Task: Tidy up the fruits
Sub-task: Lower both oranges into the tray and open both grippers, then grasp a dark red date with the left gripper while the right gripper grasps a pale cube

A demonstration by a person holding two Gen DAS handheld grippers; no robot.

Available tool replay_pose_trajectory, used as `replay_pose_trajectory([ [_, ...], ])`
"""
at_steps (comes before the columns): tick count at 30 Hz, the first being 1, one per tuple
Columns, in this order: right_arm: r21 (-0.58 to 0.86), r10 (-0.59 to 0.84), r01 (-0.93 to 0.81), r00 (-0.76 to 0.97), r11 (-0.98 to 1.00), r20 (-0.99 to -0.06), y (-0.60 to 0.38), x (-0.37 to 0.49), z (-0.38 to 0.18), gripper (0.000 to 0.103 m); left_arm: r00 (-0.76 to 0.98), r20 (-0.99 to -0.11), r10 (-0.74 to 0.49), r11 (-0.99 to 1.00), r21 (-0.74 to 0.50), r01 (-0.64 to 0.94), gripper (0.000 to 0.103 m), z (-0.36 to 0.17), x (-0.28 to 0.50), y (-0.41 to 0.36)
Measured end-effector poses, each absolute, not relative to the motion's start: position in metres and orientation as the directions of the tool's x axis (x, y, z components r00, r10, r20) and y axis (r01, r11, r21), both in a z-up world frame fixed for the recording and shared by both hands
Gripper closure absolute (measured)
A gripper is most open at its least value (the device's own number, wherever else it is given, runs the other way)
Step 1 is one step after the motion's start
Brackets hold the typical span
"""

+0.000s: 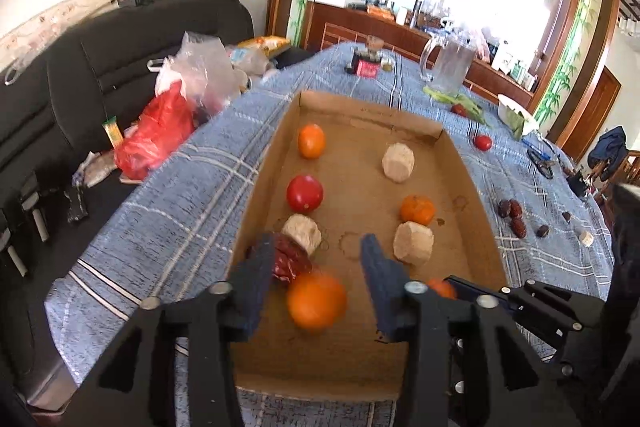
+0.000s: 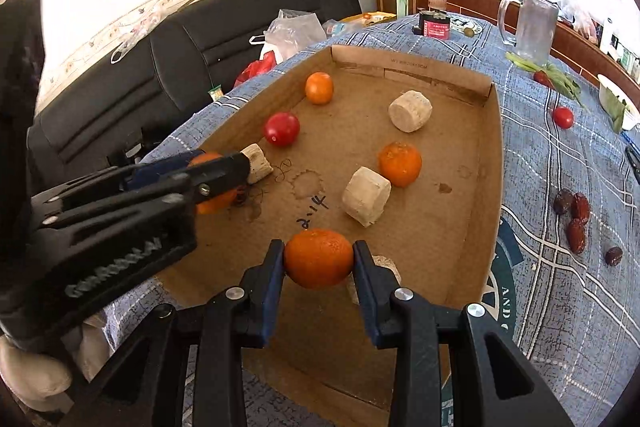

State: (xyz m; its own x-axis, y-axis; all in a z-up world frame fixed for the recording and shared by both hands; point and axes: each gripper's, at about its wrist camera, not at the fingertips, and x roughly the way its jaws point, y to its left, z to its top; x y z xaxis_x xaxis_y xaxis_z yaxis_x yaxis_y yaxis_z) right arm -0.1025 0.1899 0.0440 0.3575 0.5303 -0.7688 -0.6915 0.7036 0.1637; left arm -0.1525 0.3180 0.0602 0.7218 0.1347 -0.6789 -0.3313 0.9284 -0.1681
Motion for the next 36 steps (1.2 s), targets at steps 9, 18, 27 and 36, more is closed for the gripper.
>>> replay_pose_trajectory([
  [9,0.19,0.564,-0.637,0.456,0.747,-0.689,0.15,-0.112,0.076,0.046,0.778,-0.589,0.218,0.943,-0.08,-0.325,0.028,0.1,-0.168,0.284],
  [18,0.224,0.509,-0.506,0.541,0.833,-0.67,0.088,-0.107,0.088,0.043,0.795,-0.568,0.211,0.966,-0.003,-0.258,0.023,0.116,-0.167,0.232],
  [27,0.263,0.478,-0.418,0.579,0.87,-0.661,0.047,-0.103,0.09,0.043,0.799,-0.557,0.226,0.97,0.056,-0.235,0.023,0.122,-0.164,0.199],
  [36,0.254,0.456,-0.392,0.605,0.884,-0.652,0.027,-0.103,0.094,0.043,0.78,-0.578,0.24,0.968,0.077,-0.241,0.023,0.121,-0.16,0.19],
])
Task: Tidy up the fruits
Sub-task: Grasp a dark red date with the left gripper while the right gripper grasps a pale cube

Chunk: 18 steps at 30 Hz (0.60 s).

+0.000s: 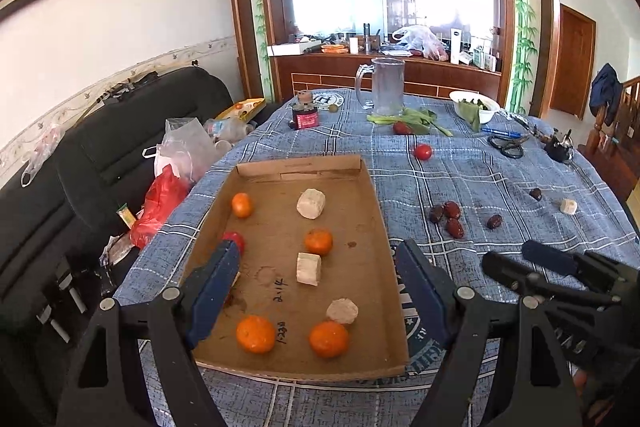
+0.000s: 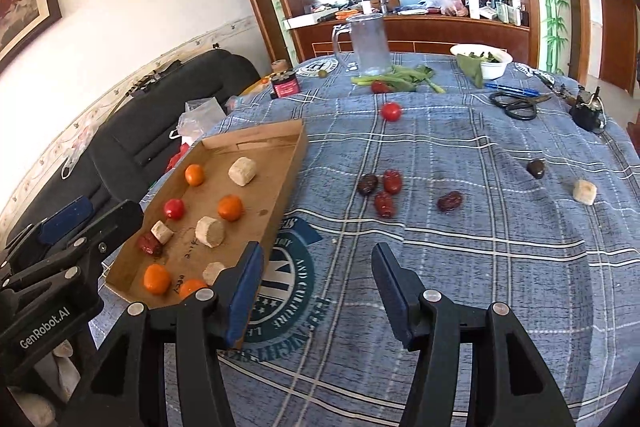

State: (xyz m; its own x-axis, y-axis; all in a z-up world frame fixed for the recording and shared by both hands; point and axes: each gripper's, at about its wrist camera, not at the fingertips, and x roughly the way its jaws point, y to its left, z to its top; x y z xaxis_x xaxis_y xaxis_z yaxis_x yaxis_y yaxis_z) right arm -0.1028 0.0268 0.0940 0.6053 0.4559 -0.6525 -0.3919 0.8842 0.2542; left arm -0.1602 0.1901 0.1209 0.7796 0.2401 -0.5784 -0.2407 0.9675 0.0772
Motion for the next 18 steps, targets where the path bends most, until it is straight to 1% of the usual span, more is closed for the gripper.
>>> replay_pose_trajectory([
  [3,0.244,0.438,-0.376,0.624,0.894,-0.647,0.012,-0.101,0.098,0.043,0.776,-0.584,0.236,0.968,0.07,-0.242,0.023,0.121,-0.158,0.193],
  [9,0.176,0.328,-0.286,0.671,0.942,-0.665,-0.041,-0.089,0.103,0.043,0.778,-0.609,0.155,0.981,-0.001,-0.196,0.023,0.123,-0.143,0.195],
  [14,0.106,0.208,-0.19,0.679,0.976,-0.704,-0.099,-0.076,0.094,0.043,0.782,-0.617,0.087,0.993,-0.006,-0.114,0.023,0.121,-0.125,0.17],
  [18,0.06,0.11,-0.097,0.67,0.993,-0.734,-0.145,-0.059,0.087,0.043,0.775,-0.632,0.003,1.0,-0.016,-0.017,0.023,0.116,-0.102,0.136],
])
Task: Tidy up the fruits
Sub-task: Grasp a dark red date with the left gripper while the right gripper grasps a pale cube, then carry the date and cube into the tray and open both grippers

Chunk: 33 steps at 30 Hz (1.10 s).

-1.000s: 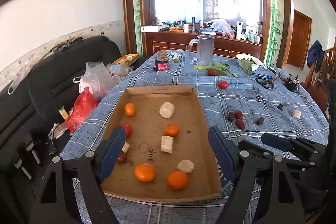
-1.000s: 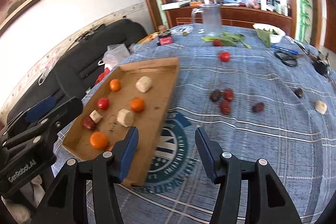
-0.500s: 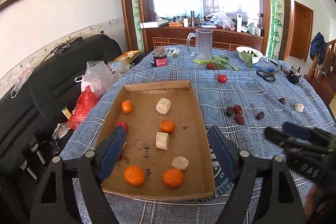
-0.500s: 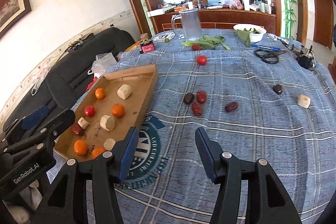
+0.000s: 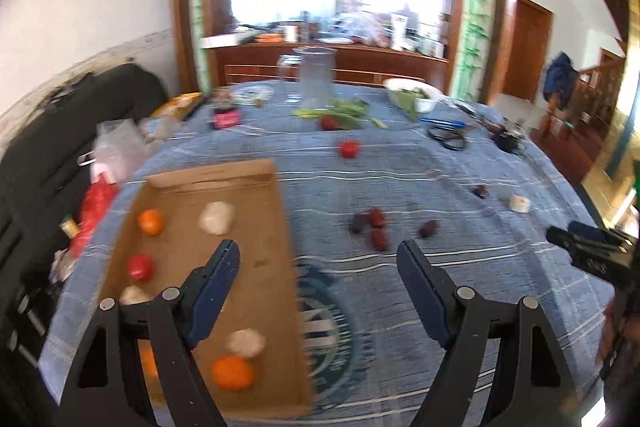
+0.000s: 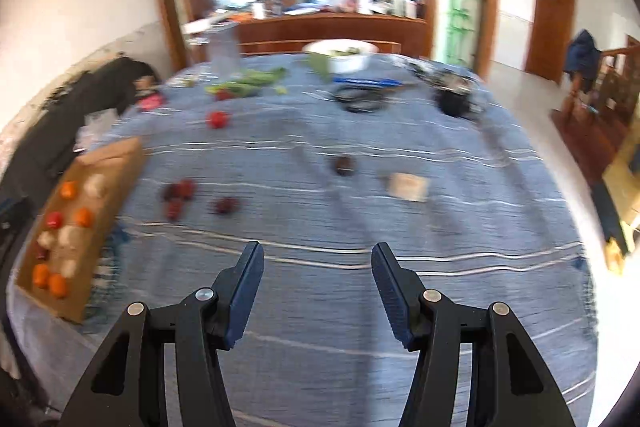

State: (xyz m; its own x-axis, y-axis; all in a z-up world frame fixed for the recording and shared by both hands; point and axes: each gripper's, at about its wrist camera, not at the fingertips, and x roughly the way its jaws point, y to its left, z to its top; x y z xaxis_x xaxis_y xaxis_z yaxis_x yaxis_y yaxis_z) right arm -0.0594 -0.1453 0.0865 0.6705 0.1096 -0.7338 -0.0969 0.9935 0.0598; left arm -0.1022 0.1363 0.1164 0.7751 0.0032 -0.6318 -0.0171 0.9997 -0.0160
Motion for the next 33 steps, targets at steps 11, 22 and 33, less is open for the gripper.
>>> replay_pose_trajectory([
  [11,0.111,0.059,0.051,0.593,0.993,-0.803,-0.202,0.039,0.049,0.044,0.675,-0.726,-0.135,0.985,-0.027,0.169,0.023,0.074,-0.02,0.056],
  [22,0.146,0.096,0.038,0.587,0.989,-0.804,-0.19,0.073,0.027,0.044,0.594,-0.784,-0.181,0.974,-0.059,0.219,0.039,0.022,0.041,0.023],
  [33,0.116,0.071,0.038,0.593,0.992,-0.802,-0.191,0.076,0.023,0.065,0.589,-0.78,-0.212,0.973,-0.114,0.199,0.083,0.008,0.044,0.032],
])
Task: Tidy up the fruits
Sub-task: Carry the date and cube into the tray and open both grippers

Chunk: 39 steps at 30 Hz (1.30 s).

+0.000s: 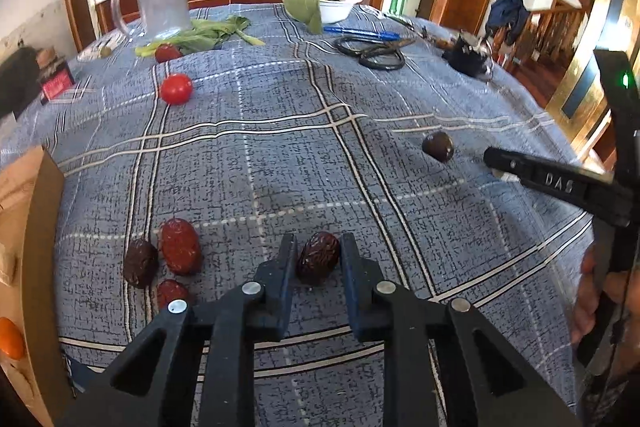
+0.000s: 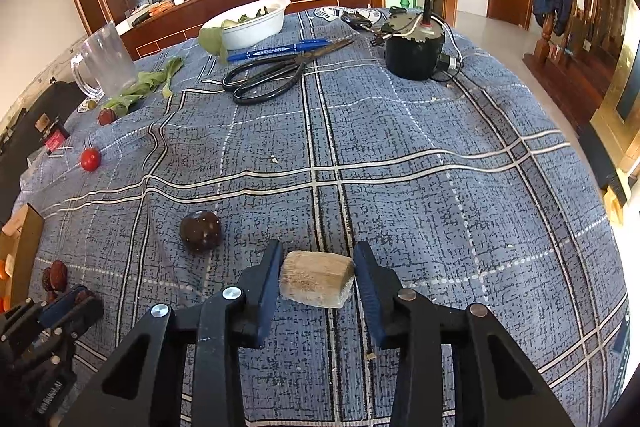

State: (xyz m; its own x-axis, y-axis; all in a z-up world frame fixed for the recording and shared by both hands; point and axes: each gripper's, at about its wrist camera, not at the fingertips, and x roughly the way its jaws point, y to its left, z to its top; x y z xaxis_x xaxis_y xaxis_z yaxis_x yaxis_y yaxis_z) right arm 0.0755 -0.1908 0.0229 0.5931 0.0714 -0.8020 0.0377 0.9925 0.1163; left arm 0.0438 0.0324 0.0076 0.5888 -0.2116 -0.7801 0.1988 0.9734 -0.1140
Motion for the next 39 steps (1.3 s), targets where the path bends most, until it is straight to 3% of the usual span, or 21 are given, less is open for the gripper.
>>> replay_pose_trajectory([
  [17,0.119,0.081,0.013,0.659,0.993,-0.747,-0.188,0.067,0.05,0.065,0.673,-0.699,-0.242,0.97,-0.175,0.167,0.083,0.031,0.038,0.053],
  [39,0.114,0.133,-0.073,0.684,0.991,-0.717,-0.166,0.054,0.056,0.065,0.741,-0.64,-0.201,0.98,-0.127,0.156,0.083,0.051,0.023,0.047],
])
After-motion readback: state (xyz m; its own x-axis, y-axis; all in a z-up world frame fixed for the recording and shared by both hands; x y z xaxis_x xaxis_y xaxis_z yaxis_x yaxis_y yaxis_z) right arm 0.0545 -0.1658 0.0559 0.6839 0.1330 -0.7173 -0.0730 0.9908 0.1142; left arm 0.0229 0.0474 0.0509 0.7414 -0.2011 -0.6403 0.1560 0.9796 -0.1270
